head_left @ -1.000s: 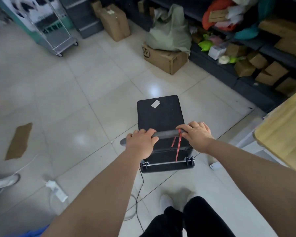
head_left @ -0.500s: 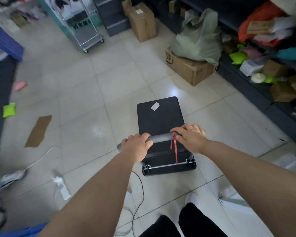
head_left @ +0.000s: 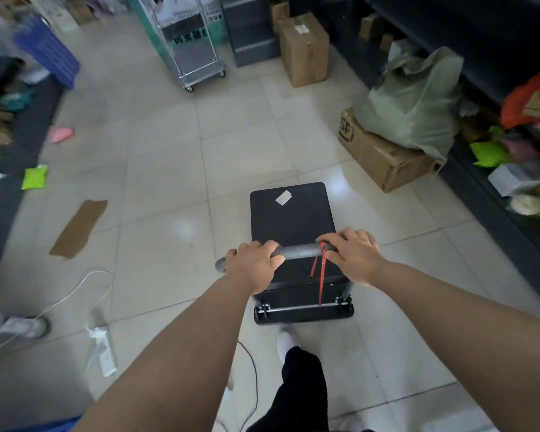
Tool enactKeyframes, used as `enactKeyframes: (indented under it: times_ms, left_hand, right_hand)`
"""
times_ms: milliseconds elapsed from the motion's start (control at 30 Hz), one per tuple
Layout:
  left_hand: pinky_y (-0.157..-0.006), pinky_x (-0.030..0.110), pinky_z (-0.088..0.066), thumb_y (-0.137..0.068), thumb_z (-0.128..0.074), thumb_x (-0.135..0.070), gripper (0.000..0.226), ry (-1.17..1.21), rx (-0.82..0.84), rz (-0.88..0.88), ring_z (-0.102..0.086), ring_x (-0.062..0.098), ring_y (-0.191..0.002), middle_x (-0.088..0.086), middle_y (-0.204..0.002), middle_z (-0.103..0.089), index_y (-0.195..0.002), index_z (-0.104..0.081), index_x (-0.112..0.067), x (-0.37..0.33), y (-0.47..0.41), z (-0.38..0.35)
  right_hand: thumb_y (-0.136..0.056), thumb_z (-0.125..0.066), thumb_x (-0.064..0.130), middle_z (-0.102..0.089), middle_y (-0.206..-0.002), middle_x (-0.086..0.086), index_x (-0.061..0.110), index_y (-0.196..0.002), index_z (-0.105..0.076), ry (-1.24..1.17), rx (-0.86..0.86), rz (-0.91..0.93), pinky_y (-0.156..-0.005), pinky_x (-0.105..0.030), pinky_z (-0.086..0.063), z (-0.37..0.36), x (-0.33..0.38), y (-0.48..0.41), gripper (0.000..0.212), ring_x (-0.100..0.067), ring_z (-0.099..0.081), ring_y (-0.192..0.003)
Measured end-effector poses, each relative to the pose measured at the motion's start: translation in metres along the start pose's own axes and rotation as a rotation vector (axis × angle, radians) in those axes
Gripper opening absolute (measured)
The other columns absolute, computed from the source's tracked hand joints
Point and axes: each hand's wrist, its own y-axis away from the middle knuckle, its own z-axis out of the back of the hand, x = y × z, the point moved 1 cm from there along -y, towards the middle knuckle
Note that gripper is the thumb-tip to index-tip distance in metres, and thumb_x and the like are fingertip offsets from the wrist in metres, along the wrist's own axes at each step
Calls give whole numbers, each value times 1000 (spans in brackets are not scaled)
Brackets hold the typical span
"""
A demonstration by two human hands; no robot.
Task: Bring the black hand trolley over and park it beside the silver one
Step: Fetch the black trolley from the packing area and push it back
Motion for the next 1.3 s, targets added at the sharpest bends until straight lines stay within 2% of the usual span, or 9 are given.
enactKeyframes:
  times_ms: [267,533,867,1300]
  left_hand:
    - [-92,44,-31,-98,-23,-46,34,29,19,12,-46,25,-104,3,-111,-54,-124,-41,-32,33,-100,54]
    - [-89,44,-33,-98,-24,-44,33,35,14,103,-46,25,-101,4,-109,-55,-122,-42,-31,49,-188,97]
    - [-102,50,-30,-97,-24,-43,35,95,38,306,-46,28,-108,5,-114,-53,-126,-41,-34,70,-304,157]
    - [-95,47,-32,-95,-26,-43,35,181,9,365,-47,28,-107,5,-113,-54,-123,-44,-34,116,-439,223]
  right_hand:
    - [-95,-34,46,-43,-125,6,53,-121,-42,-9,25,-5,-110,-41,-17,38,10,-120,29,-25,-33,-119]
    - [-95,-32,48,-42,-126,6,52,-122,-42,21,64,96,-110,-44,-19,82,9,-233,29,-24,-32,-120]
    - [-96,-32,46,-43,-129,3,49,-127,-37,147,149,230,-109,-41,-18,135,17,-391,32,-25,-37,-120]
    - [-95,-33,44,-46,-128,-1,46,-128,-39,215,215,306,-109,-42,-24,196,40,-560,34,-29,-41,-120]
